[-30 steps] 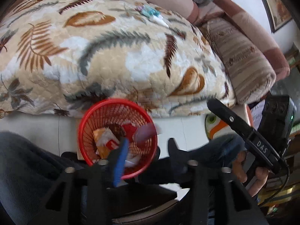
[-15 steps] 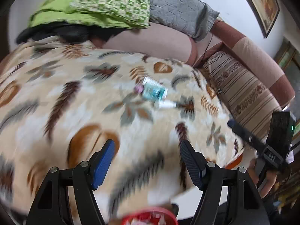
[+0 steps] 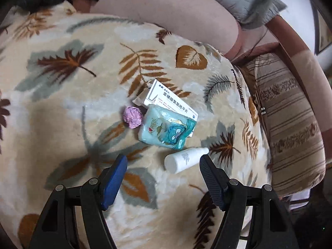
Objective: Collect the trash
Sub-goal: 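Grasp the white spray bottle with the right tool while the left tool grasps the teal packet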
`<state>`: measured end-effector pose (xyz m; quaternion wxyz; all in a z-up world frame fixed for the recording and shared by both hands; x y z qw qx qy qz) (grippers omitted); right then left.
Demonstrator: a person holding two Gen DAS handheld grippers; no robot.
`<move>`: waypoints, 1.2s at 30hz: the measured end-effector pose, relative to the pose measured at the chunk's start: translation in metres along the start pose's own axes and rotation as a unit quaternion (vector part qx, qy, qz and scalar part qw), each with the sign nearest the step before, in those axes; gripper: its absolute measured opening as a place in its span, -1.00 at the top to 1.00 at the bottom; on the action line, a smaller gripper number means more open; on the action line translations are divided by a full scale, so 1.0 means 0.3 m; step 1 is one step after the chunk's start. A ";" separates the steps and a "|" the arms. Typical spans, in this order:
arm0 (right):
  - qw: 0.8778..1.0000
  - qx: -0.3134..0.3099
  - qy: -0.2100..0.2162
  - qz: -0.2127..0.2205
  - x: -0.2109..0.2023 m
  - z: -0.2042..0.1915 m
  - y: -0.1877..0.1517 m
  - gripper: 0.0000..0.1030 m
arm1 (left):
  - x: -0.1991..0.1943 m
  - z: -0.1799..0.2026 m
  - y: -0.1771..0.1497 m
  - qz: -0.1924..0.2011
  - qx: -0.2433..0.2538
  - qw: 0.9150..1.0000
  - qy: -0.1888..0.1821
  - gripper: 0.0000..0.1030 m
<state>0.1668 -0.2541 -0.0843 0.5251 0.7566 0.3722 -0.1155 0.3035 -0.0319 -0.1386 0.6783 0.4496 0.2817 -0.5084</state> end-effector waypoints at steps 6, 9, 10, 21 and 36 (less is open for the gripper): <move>0.997 0.055 0.041 -0.017 0.060 0.037 0.001 -0.18 | -0.082 -0.016 -0.012 0.033 -0.020 0.999 -0.013 -0.46; 0.994 0.081 0.069 -0.034 0.095 0.009 0.003 -0.18 | -0.137 -0.022 -0.029 0.055 -0.009 0.998 -0.015 -0.46; 0.991 0.098 0.081 -0.046 0.118 0.003 -0.007 -0.18 | -0.153 -0.031 -0.038 0.059 -0.008 0.998 -0.022 -0.46; 0.964 0.255 0.011 -0.074 0.408 0.168 -0.009 -0.29 | -0.281 -0.173 -0.097 0.074 -0.077 0.994 -0.014 -0.46; 0.963 0.244 -0.003 -0.115 0.491 0.202 0.023 0.39 | -0.106 -0.121 0.040 0.030 -0.092 0.995 -0.017 -0.46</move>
Point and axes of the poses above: each gripper's, at about its wrist camera, not at the fingertips, and x roughly the way its jaws point, z to its right, y to its top, the point moved 2 cm from there along x, roughly the way its jaws point, and after that the axes turned 4 degrees about y, right-handed, at the moved point
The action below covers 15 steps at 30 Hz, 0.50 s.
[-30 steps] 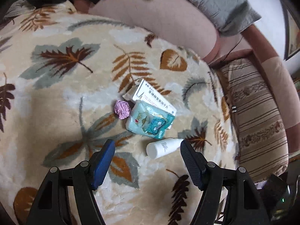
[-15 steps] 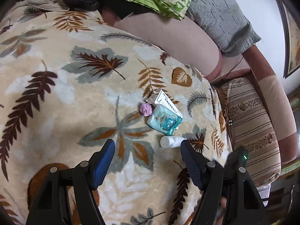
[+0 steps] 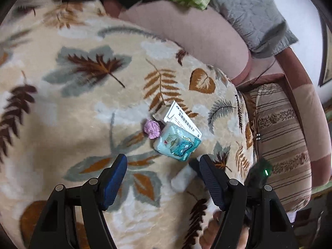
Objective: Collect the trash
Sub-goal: 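Grasp the white spray bottle with the right tool while the left tool grasps the teal packet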
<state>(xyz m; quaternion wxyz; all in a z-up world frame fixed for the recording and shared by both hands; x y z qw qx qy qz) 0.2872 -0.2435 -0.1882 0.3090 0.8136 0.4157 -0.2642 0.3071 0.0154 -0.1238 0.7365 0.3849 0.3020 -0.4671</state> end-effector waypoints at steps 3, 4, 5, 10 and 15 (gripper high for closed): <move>0.999 -0.003 0.045 0.005 -0.158 -0.003 -0.090 0.59 | 0.069 0.020 0.020 -0.019 -0.020 1.000 -0.012 -0.46; 0.999 -0.005 0.048 0.005 -0.202 -0.006 -0.123 0.59 | 0.090 0.028 0.026 -0.023 -0.028 0.999 -0.017 -0.46; 0.998 -0.002 0.057 0.007 -0.235 -0.013 -0.154 0.59 | 0.114 0.039 0.036 -0.025 -0.040 0.999 -0.019 -0.46; 0.996 -0.026 0.069 0.052 -0.371 -0.036 -0.233 0.59 | 0.205 0.076 0.077 -0.036 -0.064 0.997 -0.001 -0.46; 0.993 -0.050 0.068 0.081 -0.433 -0.033 -0.201 0.59 | 0.292 0.122 0.088 -0.048 -0.067 0.996 0.029 -0.46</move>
Point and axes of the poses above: each gripper's, at about its wrist camera, not at the fingertips, and x roughly the way its jaws point, z to its right, y to its top, the point moved 2 cm from there along x, roughly the way its jaws point, and after that the axes turned 4 degrees about y, right-handed, at the moved point
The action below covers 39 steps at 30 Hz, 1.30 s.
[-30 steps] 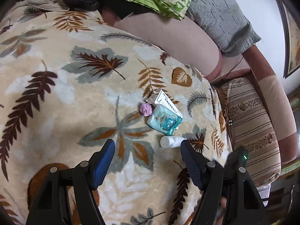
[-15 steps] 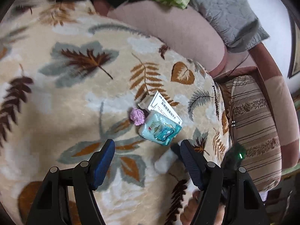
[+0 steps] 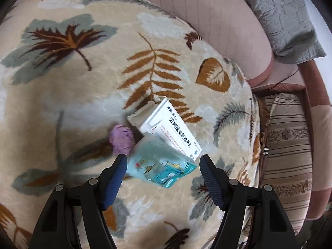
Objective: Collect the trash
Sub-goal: 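Grasp the white spray bottle with the right tool while the left tool grasps the teal packet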
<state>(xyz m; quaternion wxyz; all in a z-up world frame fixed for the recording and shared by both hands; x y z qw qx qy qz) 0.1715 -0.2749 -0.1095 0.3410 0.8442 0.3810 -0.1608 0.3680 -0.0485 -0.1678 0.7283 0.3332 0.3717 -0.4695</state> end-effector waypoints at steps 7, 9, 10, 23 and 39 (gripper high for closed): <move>1.000 0.007 -0.013 0.018 -0.035 0.050 0.046 0.59 | 0.060 0.057 -0.051 0.020 0.033 0.996 0.077 0.32; 1.000 0.012 -0.011 0.023 -0.050 0.063 0.059 0.59 | 0.057 0.035 -0.060 0.009 0.019 0.998 0.055 0.92; 0.999 0.014 -0.010 0.027 -0.059 0.066 0.064 0.59 | 0.053 0.023 -0.066 0.003 0.011 0.999 0.041 1.00; 0.999 -0.010 0.005 0.035 -0.083 0.019 0.038 0.59 | -0.160 -0.060 -0.149 0.004 0.027 0.999 -0.032 0.72; 0.999 -0.018 0.023 0.015 -0.086 0.016 0.036 0.59 | -0.007 -0.070 -0.111 0.015 0.202 0.978 0.050 -0.41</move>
Point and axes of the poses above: each gripper's, at about its wrist camera, not at the fingertips, and x roughly the way its jaws point, z to its right, y to its top, the point moved 2 cm from there along x, roughly the way its jaws point, and after that the axes turned 4 degrees about y, right-handed, at the moved point
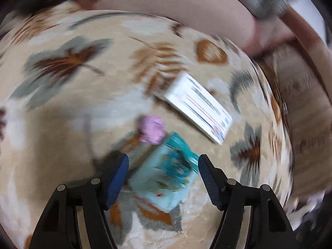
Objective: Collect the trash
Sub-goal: 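Grasp the white spray bottle with the right tool while the left tool grasps the teal packet, then carry the spray bottle and teal packet over the red wastebasket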
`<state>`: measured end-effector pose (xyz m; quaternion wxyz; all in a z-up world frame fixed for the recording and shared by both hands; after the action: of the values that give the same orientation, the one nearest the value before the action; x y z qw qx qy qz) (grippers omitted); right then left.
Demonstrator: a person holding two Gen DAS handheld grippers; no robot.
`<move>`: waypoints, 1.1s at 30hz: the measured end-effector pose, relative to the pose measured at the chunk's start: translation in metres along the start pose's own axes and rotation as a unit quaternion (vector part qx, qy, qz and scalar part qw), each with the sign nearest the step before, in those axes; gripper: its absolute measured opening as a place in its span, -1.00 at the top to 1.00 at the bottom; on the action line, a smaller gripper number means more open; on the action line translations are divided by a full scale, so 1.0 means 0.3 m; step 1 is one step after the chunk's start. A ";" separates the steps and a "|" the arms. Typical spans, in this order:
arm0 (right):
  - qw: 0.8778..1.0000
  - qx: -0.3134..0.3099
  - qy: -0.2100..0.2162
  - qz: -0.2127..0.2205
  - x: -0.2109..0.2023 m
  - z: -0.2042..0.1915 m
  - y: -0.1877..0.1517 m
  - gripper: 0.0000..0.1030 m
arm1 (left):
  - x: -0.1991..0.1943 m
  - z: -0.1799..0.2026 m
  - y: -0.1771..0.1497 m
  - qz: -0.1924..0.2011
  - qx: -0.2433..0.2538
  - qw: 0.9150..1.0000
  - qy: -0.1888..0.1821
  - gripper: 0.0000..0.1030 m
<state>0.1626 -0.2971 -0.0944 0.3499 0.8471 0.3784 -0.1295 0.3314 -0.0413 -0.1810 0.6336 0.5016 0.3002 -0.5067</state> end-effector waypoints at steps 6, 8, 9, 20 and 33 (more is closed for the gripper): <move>1.000 -0.011 0.016 -0.011 0.020 -0.021 -0.001 0.59 | 0.053 0.125 -0.071 -0.011 0.140 0.988 0.063 -0.18; 1.000 -0.021 0.008 -0.015 0.050 -0.024 -0.005 0.59 | 0.056 0.122 -0.078 -0.003 0.134 0.988 0.078 0.08; 1.000 -0.020 0.001 -0.018 0.066 -0.021 -0.008 0.59 | 0.048 0.113 -0.076 0.001 0.121 0.990 0.074 0.17; 0.991 -0.132 0.013 -0.014 -0.004 -0.183 -0.130 0.59 | -0.405 -0.009 -0.361 0.100 0.021 0.995 -0.019 0.51; 0.972 -0.210 0.104 0.024 -0.341 -0.420 -0.461 0.59 | -0.935 -0.064 -1.070 0.197 -0.041 0.979 -0.031 0.50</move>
<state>-0.0139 -0.2015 -0.0225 0.4817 0.7723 0.4111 0.0506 -0.0549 0.0776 -0.0442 0.7501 0.5088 0.1962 -0.3742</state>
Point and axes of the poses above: each gripper's, at about its wrist camera, not at the fingertips, and x roughly the way its jaws point, z to its right, y to its top, the point moved 2 cm from there along x, roughly the way its jaws point, and after that the axes turned 4 degrees about y, right-handed, at the moved point
